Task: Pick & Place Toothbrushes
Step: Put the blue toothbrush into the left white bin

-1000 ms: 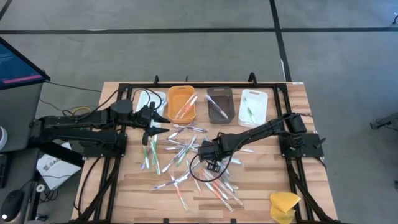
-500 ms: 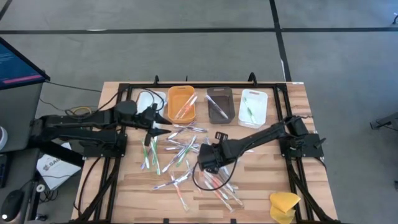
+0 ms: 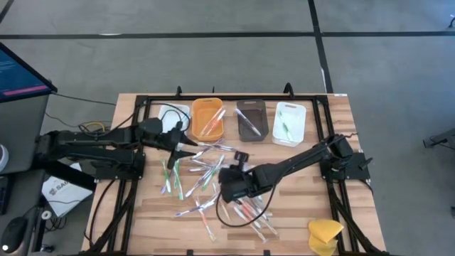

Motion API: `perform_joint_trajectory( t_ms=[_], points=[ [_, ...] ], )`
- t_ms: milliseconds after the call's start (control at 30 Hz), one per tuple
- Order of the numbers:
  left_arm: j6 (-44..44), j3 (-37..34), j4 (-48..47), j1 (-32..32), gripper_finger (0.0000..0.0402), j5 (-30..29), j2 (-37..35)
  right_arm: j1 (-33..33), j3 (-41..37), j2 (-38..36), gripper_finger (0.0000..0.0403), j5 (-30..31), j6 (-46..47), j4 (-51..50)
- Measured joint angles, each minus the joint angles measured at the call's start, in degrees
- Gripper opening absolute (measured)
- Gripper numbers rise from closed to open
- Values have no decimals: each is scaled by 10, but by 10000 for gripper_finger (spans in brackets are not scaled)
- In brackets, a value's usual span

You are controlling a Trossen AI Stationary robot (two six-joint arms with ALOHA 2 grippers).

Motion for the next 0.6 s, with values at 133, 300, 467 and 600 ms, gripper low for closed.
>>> perform_joint_trajectory(
  t_ms=[133, 300, 467, 600],
  points=[
    [81, -6, 18, -20, 164, 90, 0, 20, 0, 0, 4, 2, -111, 141],
    [86, -39, 107, -48, 155, 106, 1, 53, 2, -31, 4, 16, -181, 219],
    [58, -94, 290, -73, 148, 102, 16, 62, 0, -41, 4, 28, -248, 283],
    [74, -125, 407, -100, 145, 85, 63, 62, 0, -41, 4, 27, -295, 334]
  ],
)
